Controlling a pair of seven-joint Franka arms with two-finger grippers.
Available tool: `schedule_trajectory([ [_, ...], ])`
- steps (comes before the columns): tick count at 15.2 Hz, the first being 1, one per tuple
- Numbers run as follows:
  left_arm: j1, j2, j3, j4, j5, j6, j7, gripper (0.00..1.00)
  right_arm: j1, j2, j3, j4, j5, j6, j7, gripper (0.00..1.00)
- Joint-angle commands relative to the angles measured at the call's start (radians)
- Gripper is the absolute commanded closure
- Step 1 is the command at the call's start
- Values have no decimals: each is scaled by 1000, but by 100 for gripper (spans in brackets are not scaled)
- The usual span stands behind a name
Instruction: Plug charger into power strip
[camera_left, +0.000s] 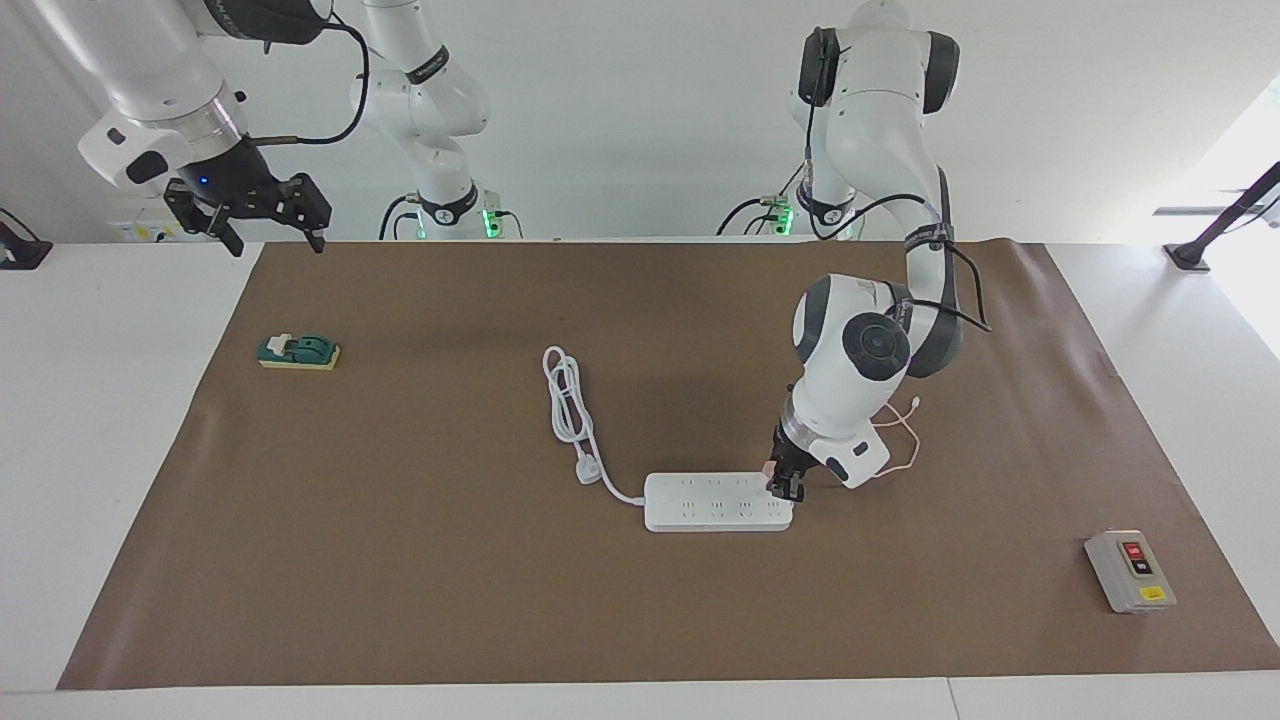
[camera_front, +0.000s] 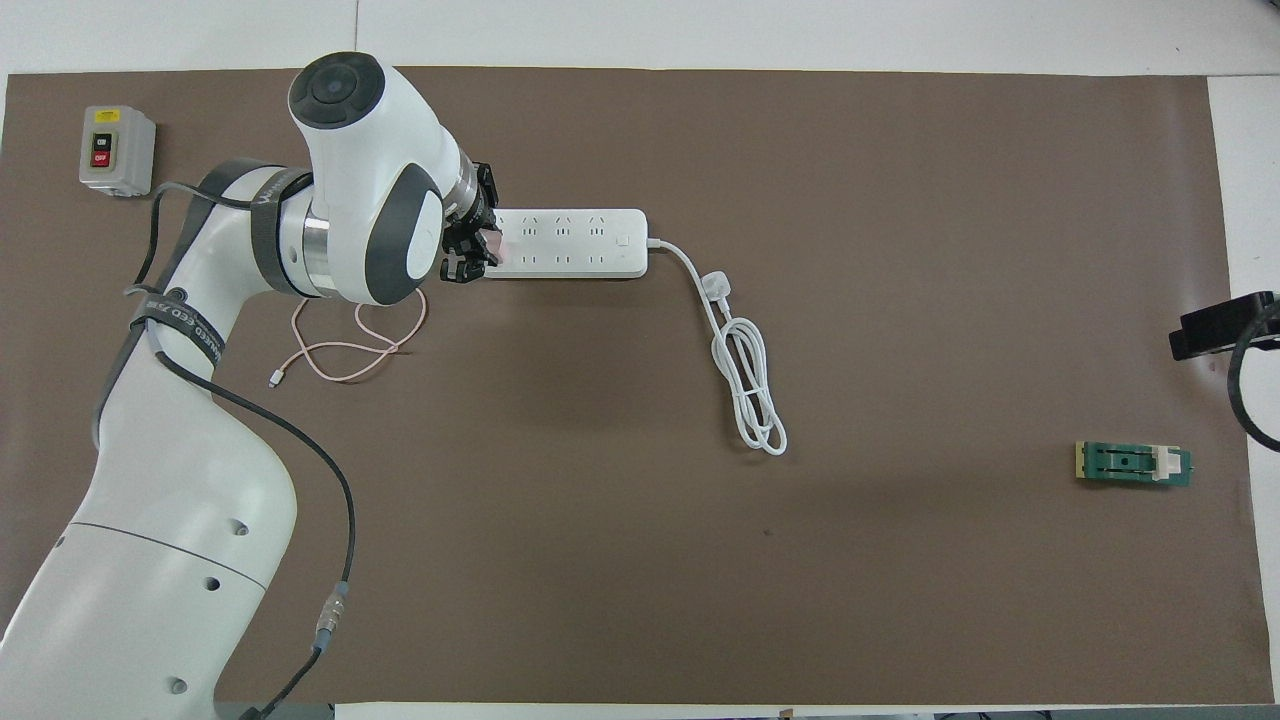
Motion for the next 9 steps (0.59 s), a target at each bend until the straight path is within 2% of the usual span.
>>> schedule_trajectory([
  [1,-8,-5,7,-62,-10,18,-8,100,-17,-18,15,-17,2,-6,-17,0],
  [9,-13,-8,7,-76,-12,23,-66,100,-17,-18,15,-17,2,-6,-17,0],
])
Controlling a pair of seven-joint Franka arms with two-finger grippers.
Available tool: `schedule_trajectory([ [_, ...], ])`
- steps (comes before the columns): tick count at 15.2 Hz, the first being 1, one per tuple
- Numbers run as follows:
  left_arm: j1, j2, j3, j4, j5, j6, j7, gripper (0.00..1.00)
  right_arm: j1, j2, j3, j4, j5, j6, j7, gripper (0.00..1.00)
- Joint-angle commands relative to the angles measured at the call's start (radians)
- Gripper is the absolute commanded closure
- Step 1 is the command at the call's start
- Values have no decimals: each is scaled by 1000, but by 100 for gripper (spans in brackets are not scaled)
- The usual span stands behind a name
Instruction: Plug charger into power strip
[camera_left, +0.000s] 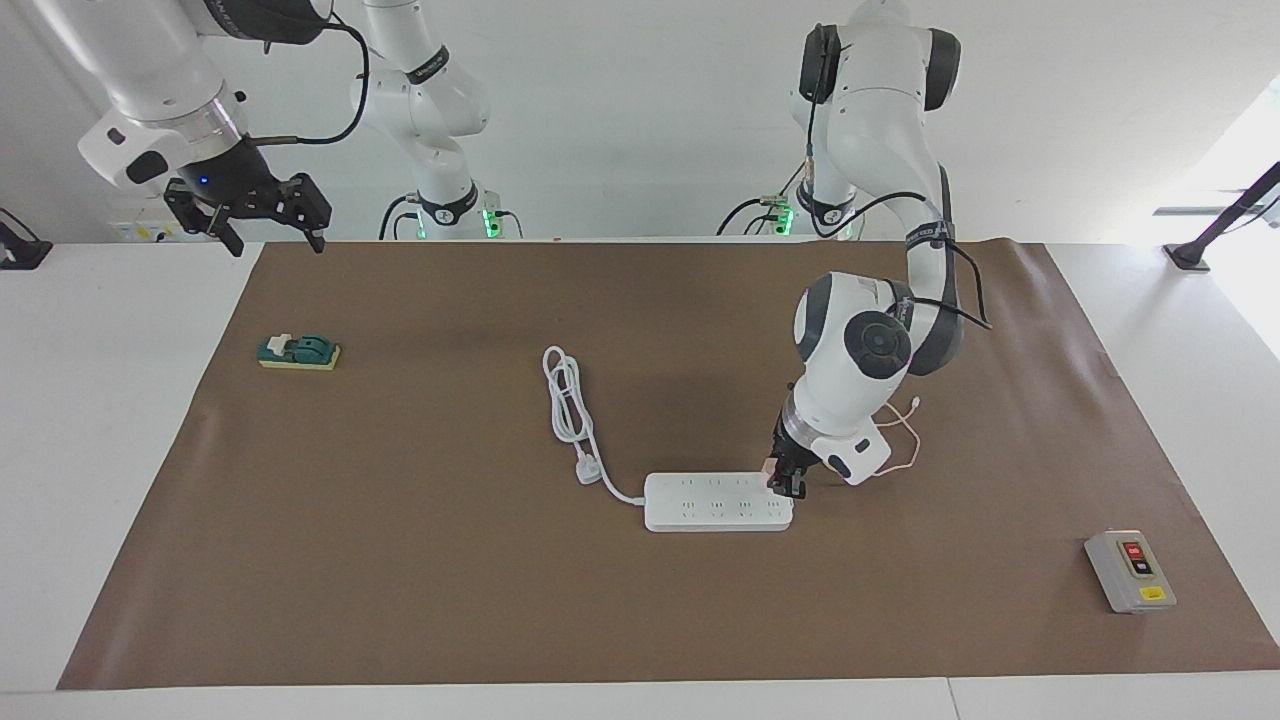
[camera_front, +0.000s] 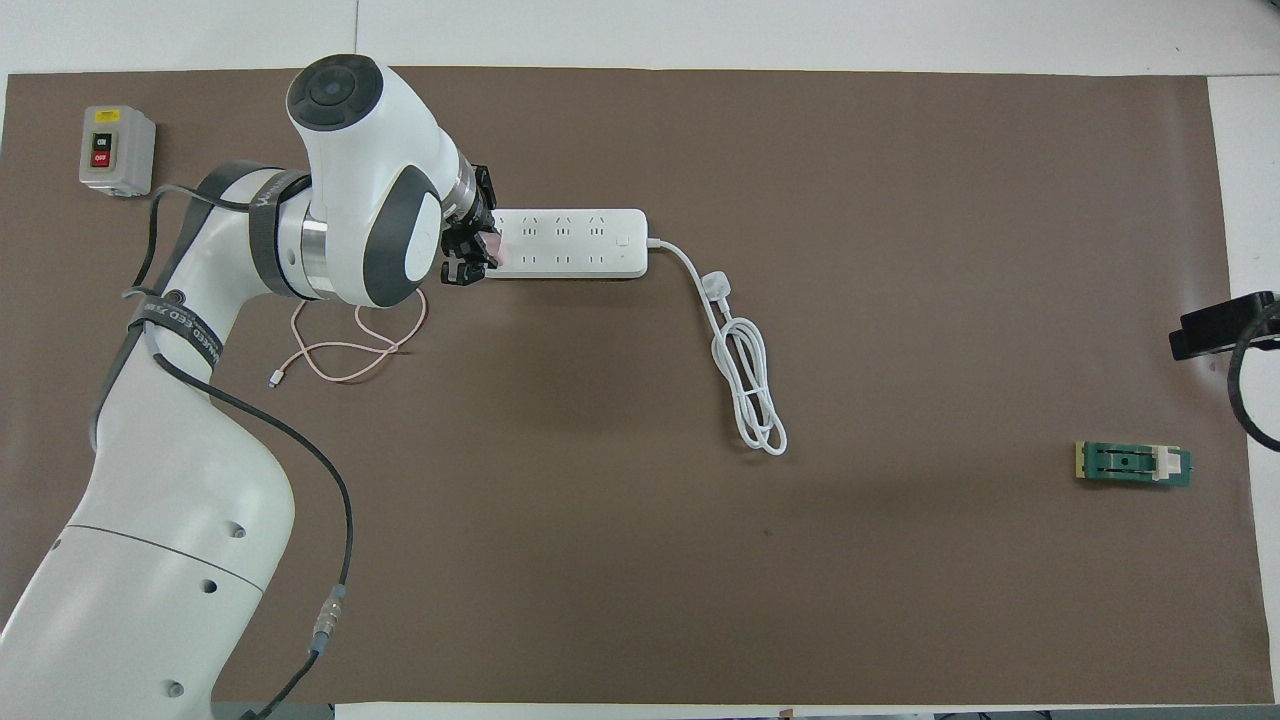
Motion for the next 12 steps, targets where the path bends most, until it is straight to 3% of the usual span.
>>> schedule_trajectory([
  [1,-13,1,7,-64,-10,24,-26,100,-17,-18,14,-17,2,-6,-17,0],
  [12,-30,2,7,-55,-7,23,-56,100,-17,-18,14,-17,2,-6,-17,0],
])
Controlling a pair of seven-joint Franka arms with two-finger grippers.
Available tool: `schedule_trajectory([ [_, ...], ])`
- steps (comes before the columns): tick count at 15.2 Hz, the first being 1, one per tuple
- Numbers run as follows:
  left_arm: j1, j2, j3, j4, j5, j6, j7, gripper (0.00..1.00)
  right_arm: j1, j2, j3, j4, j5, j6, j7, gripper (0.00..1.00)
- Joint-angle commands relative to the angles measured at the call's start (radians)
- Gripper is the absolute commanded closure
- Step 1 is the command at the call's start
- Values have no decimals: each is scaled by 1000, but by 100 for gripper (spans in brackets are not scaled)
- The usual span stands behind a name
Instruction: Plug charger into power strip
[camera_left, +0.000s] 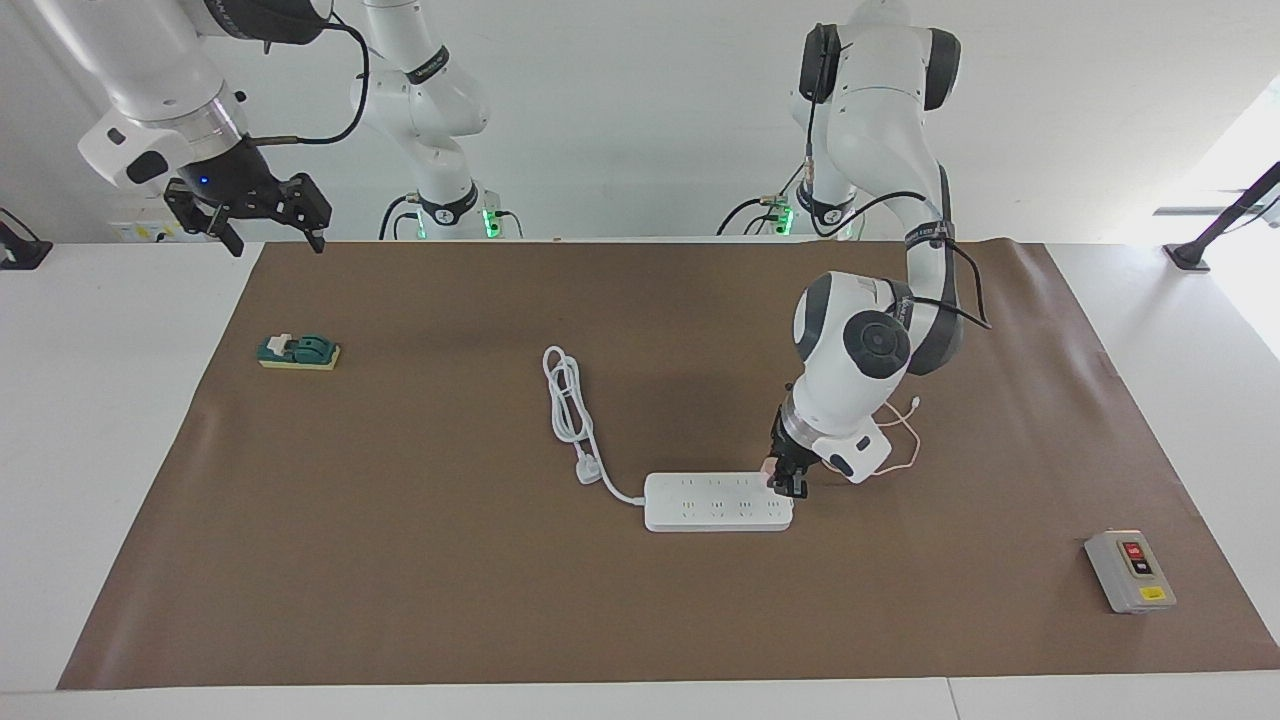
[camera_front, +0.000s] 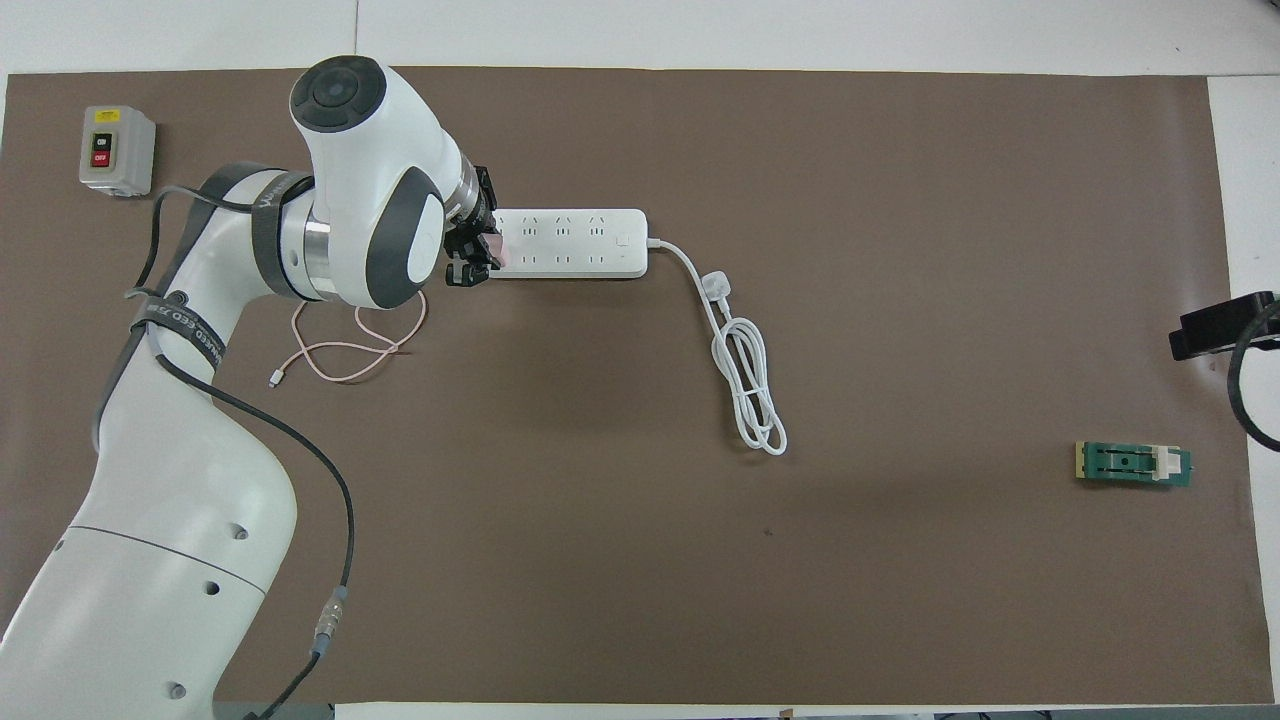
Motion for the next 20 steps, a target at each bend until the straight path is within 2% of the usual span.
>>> schedule_trajectory([
  [1,-22,2,7,-51,-9,20,-15,100,-17,-18,14,-17,2,-6,-17,0],
  [9,-20,9,7,-56,-9,28,-12,100,-18,-18,14,-17,2,-6,-17,0],
  [20,-42,32,9,-100,-9,148,-15,100,-17,-18,14,-17,2,-6,-17,0],
])
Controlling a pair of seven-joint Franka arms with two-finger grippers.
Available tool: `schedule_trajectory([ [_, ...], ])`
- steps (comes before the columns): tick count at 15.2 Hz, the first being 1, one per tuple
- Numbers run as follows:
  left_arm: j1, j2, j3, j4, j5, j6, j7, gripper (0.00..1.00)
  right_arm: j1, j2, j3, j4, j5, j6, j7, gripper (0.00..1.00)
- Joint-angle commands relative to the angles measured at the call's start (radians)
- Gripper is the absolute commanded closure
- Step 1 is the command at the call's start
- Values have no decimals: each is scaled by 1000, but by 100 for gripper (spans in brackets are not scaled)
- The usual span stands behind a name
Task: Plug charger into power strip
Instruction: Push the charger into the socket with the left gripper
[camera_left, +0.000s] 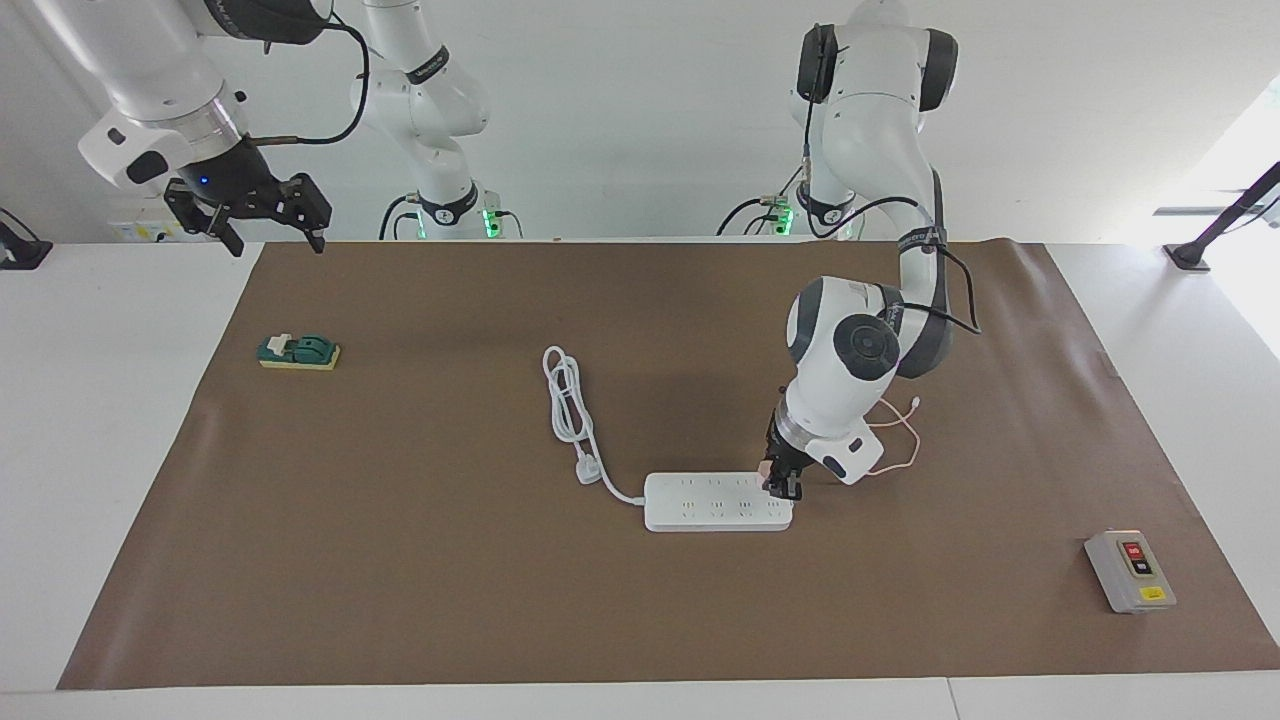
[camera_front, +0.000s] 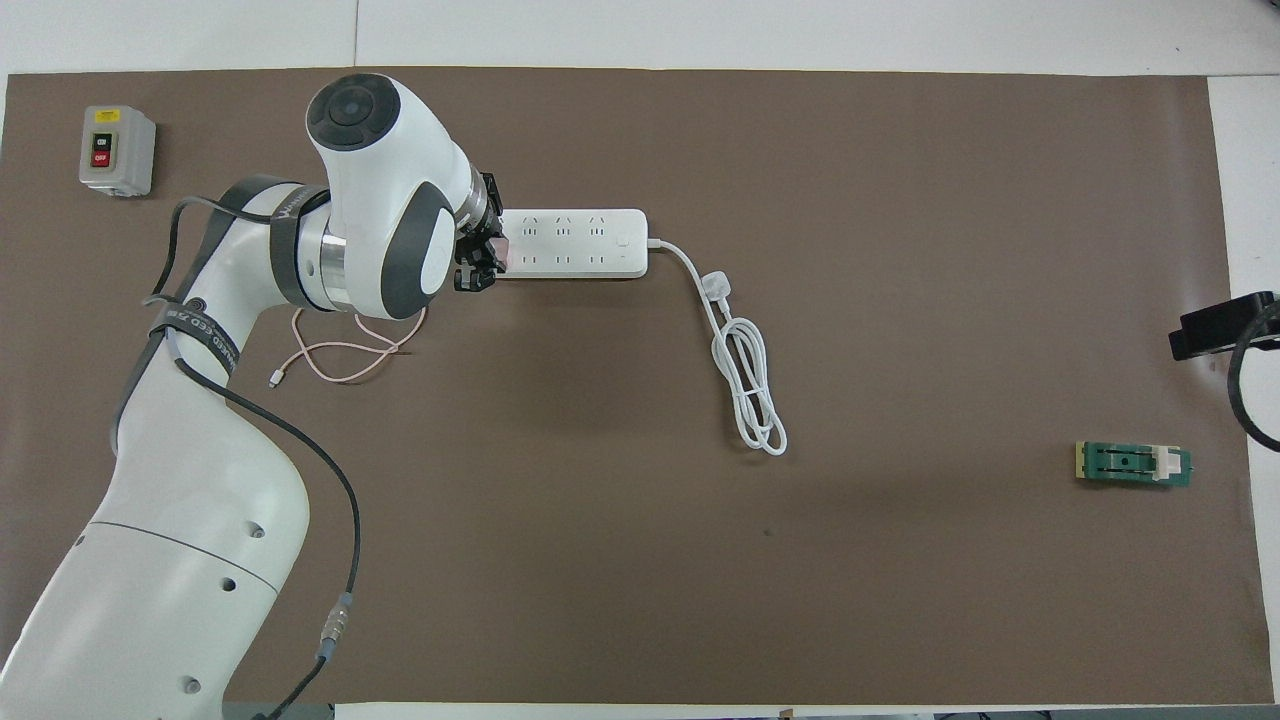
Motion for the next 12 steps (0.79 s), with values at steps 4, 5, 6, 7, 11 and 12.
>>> schedule_trajectory([
  [4,-29,28,7,-57,-9,74,-4,100,-17,-18,14,-17,2,-6,-17,0],
  [5,-27,24,7,-57,-9,68,3,100,-17,-18,14,-17,2,-6,-17,0],
  [6,-24,21,7,-54,-9,66,7,100,-17,-18,14,-17,2,-6,-17,0],
  [7,-23,20,9,-49,-9,65,7,100,-17,-18,14,-17,2,-6,-17,0],
  [11,-30,-11,20,-40,8,-9,-8,100,-18,-18,14,-17,2,-6,-17,0],
  [12,-33,-17,20,-41,26,-17,-13,100,-17,-18,14,-17,2,-6,-17,0],
])
